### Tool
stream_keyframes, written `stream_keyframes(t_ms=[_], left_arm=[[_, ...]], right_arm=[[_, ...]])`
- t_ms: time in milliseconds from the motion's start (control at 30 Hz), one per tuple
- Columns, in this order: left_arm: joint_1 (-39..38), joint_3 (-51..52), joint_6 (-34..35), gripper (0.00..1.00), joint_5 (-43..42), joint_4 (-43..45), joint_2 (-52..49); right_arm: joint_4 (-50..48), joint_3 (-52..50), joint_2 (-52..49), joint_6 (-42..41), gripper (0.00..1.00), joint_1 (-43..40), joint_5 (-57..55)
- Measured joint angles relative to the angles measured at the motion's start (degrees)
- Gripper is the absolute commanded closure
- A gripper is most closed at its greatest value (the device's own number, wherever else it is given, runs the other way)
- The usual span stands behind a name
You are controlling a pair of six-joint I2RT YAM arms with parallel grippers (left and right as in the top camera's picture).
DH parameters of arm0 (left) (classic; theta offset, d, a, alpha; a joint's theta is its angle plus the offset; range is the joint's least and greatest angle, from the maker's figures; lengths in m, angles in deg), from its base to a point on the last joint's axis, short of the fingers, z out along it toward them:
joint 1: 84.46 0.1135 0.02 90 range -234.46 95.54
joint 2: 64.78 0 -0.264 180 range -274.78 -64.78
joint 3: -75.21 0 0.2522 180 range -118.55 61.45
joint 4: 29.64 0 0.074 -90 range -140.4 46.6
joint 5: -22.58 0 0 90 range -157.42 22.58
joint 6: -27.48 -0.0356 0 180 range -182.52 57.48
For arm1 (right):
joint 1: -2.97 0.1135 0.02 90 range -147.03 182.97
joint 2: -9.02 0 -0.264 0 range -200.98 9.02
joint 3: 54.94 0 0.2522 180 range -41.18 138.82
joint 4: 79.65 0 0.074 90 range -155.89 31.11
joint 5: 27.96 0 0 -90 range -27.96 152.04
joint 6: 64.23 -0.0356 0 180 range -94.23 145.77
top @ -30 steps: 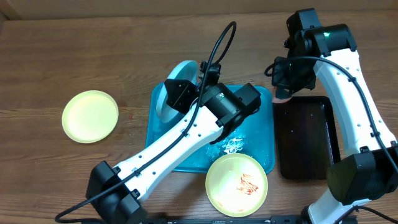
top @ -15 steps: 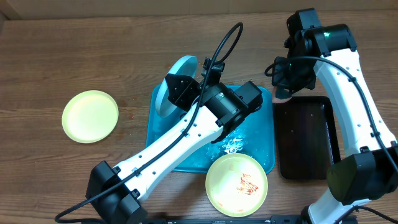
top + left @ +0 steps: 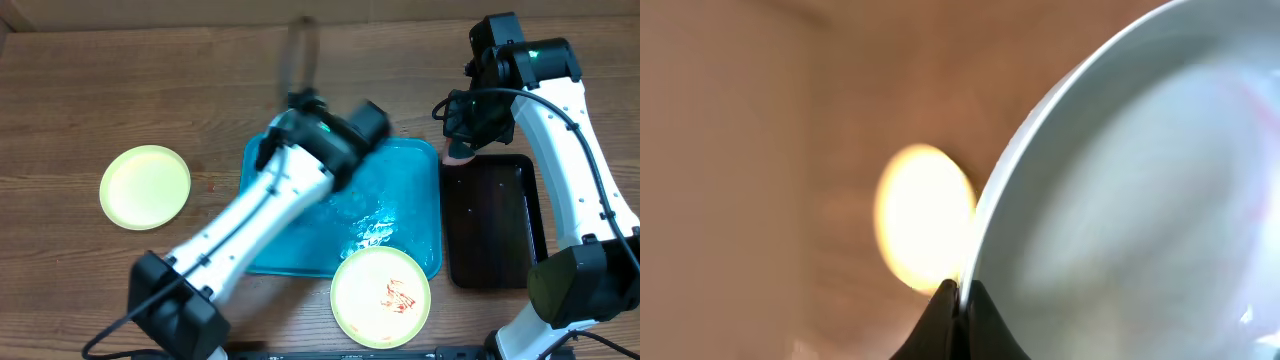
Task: Clean dirty plates on tray and stack at the side
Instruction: 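Lift the light-blue plate with the left gripper and stack it on the yellow plate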
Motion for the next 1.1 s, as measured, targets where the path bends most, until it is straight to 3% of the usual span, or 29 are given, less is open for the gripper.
stream_keyframes(t_ms=[300, 433, 700, 1100], left_arm=[[21.5, 0.0, 0.5, 0.95, -32.4, 9.6, 0.0], [30.3, 0.0, 0.3, 0.95, -41.6, 10.3, 0.0], [43.6, 6.1, -1.4, 0.95, -52.5, 16.5, 2.6], [62.3, 40.3, 1.6, 0.96, -57.3, 35.1, 27.0]], right_arm=[[0.3, 0.0, 0.0, 0.0, 0.96, 0.0, 1.1], [0.6, 0.0, 0.0, 0.0, 0.96, 0.0, 1.6], [0.6, 0.0, 0.0, 0.0, 0.96, 0.0, 1.6], [0.9, 0.0, 0.0, 0.0, 0.96, 0.0, 1.9]])
